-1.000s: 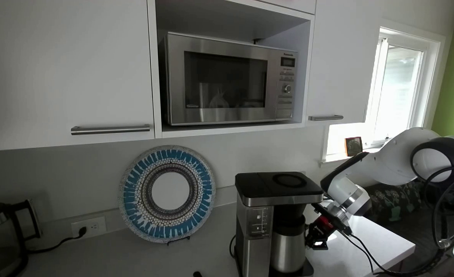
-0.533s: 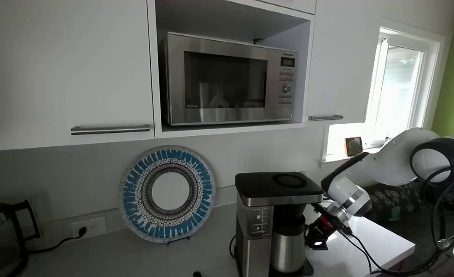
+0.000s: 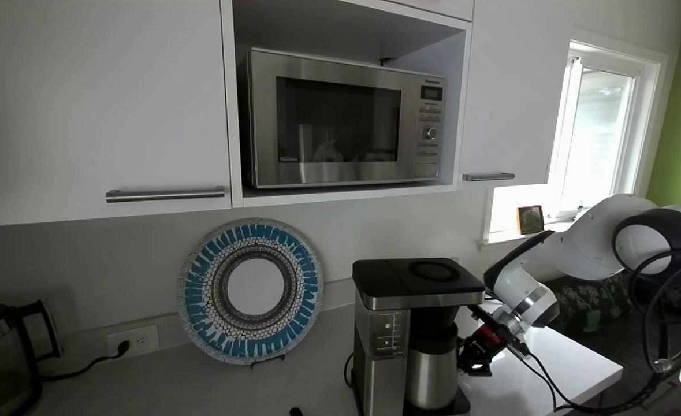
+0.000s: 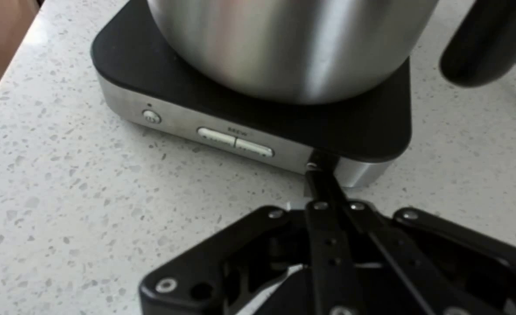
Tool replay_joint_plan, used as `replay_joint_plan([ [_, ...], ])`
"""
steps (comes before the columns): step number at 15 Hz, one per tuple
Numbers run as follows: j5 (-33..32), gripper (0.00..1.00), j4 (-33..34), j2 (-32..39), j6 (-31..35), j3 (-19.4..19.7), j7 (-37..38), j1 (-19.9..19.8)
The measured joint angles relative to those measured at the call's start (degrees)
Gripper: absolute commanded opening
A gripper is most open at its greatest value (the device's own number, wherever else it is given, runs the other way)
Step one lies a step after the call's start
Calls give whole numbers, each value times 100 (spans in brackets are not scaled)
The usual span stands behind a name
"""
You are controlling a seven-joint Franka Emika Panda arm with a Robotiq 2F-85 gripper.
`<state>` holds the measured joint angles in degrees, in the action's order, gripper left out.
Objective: Push the rightmost button on the bottom of the coffee machine
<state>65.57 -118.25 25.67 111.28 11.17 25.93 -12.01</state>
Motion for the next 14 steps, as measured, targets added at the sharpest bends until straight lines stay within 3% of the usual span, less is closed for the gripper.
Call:
replay_joint_plan([
  [14, -94, 0, 179, 150, -306, 45, -31, -23],
])
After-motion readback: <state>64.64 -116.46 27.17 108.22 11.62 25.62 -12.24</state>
